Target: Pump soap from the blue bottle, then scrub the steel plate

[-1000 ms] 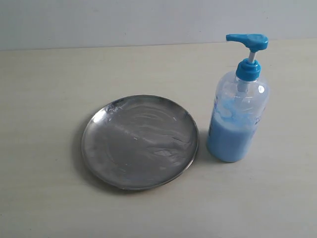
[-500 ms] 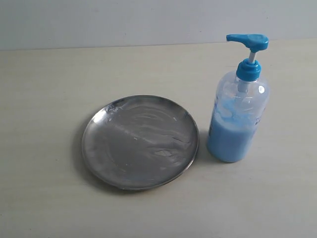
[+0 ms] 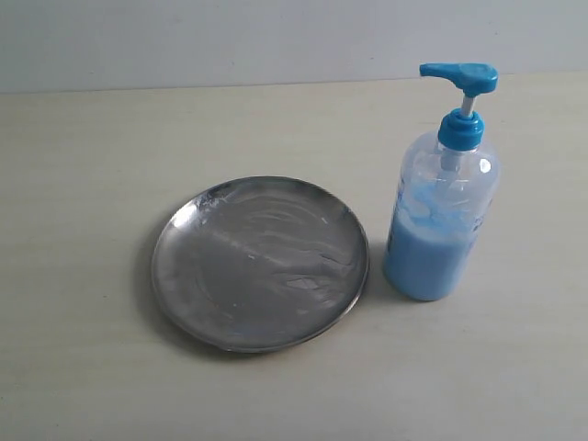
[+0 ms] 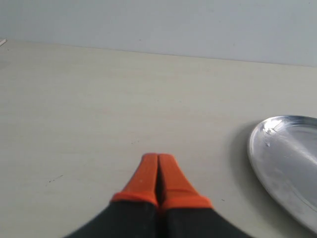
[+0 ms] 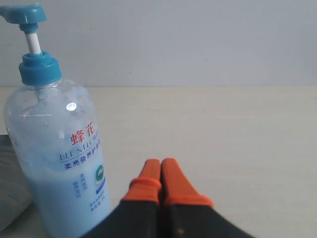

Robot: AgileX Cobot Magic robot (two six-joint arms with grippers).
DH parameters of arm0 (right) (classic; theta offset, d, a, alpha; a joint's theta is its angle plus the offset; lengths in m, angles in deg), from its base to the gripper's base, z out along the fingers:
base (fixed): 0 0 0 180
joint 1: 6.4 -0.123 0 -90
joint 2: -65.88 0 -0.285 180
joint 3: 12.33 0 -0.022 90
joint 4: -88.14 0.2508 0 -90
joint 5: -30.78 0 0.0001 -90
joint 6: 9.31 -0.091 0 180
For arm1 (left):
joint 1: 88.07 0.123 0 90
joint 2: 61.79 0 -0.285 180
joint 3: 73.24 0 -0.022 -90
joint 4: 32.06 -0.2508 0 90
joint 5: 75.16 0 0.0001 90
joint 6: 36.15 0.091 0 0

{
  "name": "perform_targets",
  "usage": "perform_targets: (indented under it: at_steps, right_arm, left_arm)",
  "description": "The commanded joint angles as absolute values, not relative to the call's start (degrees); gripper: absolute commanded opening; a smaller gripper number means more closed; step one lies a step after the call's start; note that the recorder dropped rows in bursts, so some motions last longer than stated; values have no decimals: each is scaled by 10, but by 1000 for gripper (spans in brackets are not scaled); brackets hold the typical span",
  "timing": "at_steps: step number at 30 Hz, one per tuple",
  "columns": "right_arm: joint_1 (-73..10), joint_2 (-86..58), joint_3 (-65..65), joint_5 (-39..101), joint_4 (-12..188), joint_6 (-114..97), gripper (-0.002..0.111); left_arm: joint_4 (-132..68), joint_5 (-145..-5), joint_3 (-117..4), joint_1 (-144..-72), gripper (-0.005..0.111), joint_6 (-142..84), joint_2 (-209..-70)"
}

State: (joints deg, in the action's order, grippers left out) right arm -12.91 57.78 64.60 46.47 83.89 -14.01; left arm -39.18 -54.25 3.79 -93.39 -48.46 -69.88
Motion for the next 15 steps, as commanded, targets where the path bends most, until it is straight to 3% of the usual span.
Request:
perform_targets:
  at_steps: [1, 15]
  right_arm:
    - [-126, 577, 643, 460, 833, -140, 0]
    - [-126, 462, 525, 458, 832, -140, 0]
  left_arm:
    - [-394, -548, 40, -932, 0, -483, -696]
    - [-394, -548, 40, -932, 0, -483, -696]
